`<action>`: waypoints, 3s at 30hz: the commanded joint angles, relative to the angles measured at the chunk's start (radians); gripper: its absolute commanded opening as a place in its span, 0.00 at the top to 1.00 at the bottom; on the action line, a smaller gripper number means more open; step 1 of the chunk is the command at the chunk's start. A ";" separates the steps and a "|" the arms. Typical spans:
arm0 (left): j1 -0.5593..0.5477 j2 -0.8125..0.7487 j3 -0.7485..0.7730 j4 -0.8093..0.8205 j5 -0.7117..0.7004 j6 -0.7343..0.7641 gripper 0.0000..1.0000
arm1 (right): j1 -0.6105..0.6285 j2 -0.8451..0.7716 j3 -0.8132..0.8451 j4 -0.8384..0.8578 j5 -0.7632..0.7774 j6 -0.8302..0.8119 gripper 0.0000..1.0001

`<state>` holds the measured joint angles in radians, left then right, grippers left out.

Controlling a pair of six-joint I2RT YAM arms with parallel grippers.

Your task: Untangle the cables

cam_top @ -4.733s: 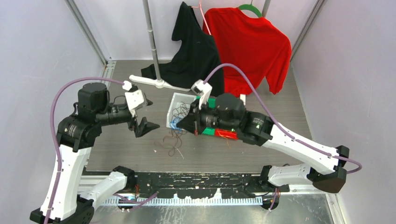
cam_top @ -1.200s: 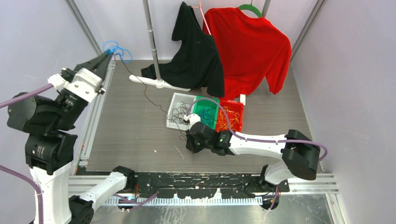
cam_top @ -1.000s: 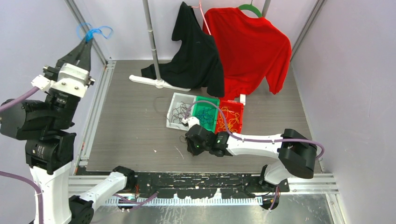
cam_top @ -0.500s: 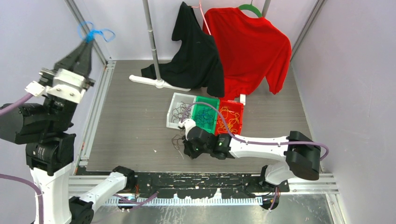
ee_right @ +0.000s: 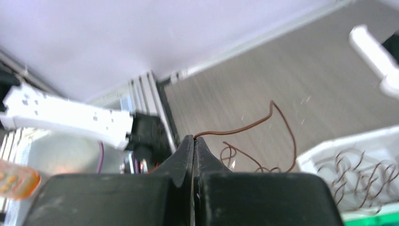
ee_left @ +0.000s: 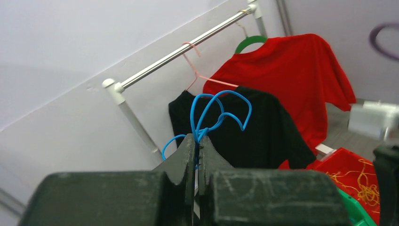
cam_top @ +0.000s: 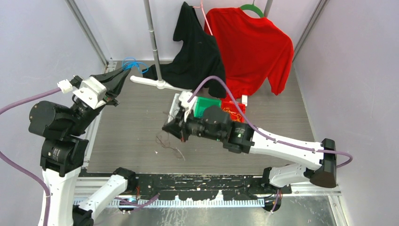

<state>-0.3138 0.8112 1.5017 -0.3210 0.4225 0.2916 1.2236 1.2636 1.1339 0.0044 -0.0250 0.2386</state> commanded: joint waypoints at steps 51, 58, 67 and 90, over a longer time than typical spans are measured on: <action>0.004 -0.116 -0.070 0.041 -0.096 0.115 1.00 | -0.419 0.665 0.335 -0.163 -0.009 -0.036 0.99; 0.003 -0.118 -0.074 0.025 -0.092 0.117 1.00 | -0.421 0.773 0.437 -0.224 0.027 -0.042 0.95; 0.003 -0.082 -0.104 -0.167 -0.112 -0.092 1.00 | -0.425 0.663 0.491 -0.327 0.041 -0.094 0.47; 0.004 0.018 -0.140 -0.343 -0.065 -0.145 1.00 | -0.486 0.820 0.584 -0.284 -0.027 -0.161 0.62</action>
<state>-0.3138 0.8345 1.3262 -0.6743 0.3592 0.1368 0.7494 2.0773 1.7329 -0.3859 -0.0738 0.0624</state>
